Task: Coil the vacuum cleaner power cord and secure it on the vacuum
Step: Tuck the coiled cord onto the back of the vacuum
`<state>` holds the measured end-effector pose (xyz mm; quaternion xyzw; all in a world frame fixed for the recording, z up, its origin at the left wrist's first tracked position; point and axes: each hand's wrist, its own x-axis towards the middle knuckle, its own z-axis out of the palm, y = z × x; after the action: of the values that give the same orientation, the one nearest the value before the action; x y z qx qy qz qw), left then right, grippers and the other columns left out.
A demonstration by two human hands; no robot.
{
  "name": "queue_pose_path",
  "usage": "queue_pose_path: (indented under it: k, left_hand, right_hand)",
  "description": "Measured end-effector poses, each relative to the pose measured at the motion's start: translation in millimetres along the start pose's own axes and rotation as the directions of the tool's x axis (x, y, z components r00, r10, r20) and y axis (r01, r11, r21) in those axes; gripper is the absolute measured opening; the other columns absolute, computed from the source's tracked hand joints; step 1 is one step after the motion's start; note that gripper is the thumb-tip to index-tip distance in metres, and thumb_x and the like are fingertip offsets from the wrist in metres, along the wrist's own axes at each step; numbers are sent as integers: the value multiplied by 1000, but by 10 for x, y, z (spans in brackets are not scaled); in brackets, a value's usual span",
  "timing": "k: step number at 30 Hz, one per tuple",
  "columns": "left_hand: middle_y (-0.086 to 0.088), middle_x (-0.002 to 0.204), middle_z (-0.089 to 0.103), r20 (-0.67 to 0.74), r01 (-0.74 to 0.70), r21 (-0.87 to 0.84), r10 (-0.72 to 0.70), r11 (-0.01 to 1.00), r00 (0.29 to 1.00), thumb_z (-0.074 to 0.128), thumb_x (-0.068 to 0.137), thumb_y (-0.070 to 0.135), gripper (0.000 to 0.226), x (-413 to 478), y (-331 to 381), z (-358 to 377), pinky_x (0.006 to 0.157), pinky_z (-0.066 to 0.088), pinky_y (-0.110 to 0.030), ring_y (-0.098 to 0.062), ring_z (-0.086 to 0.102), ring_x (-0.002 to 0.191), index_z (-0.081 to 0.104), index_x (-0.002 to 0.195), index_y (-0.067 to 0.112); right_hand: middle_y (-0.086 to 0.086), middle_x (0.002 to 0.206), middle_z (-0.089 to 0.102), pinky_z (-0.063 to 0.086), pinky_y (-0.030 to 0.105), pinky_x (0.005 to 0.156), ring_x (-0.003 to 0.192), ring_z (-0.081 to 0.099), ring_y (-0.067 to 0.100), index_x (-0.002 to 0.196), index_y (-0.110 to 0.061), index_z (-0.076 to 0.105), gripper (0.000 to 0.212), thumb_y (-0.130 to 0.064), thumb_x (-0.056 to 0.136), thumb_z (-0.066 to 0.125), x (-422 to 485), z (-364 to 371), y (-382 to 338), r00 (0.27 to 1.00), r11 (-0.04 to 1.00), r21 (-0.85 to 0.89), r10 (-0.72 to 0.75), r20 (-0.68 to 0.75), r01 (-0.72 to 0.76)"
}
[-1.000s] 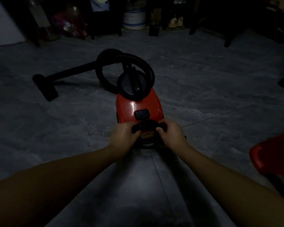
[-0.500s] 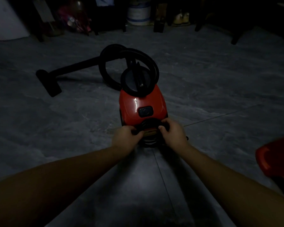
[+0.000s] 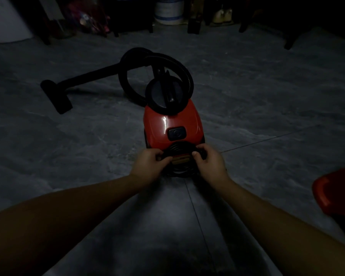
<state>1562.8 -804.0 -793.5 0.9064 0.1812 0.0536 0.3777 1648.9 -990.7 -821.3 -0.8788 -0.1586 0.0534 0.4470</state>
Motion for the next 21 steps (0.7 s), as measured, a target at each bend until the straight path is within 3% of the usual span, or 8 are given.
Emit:
queue_pose_path:
  k: [7,14,17,21]
  left_hand:
    - [-9,62,66,-19,-9,-11,9,1000,1000,77,83,30,28,17,-74,21,49,37,-21,-19,62,58,70,71,7]
    - [9,69,68,-84,54,-36,-57,998,995,78,80,42,25,-50,-22,93,58,48,-18,-3,65,65,76,86,17]
    - [8,73,70,-49,110,13,-109,994,993,76,77,51,32,-87,21,101,64,55,-29,-5,65,67,73,85,20]
    - [8,71,68,-28,142,44,-141,989,990,75,75,57,38,-91,73,88,66,56,-30,-5,64,66,69,78,19]
  right_hand:
    - [1,95,70,49,29,72,85,64,16,106,-14,65,22,-31,96,57,44,0,70,998,998,-58,21,55,-18]
    - [-2,86,65,40,23,62,78,60,15,102,-13,63,15,-20,99,51,45,36,43,999,998,-45,37,32,-35]
    - [1,91,68,47,27,70,83,63,16,104,-12,65,16,-21,98,52,72,55,73,998,998,-5,70,9,-70]
    - [2,92,71,48,28,73,85,67,18,102,-13,66,13,-19,96,57,121,58,164,995,994,55,87,49,-90]
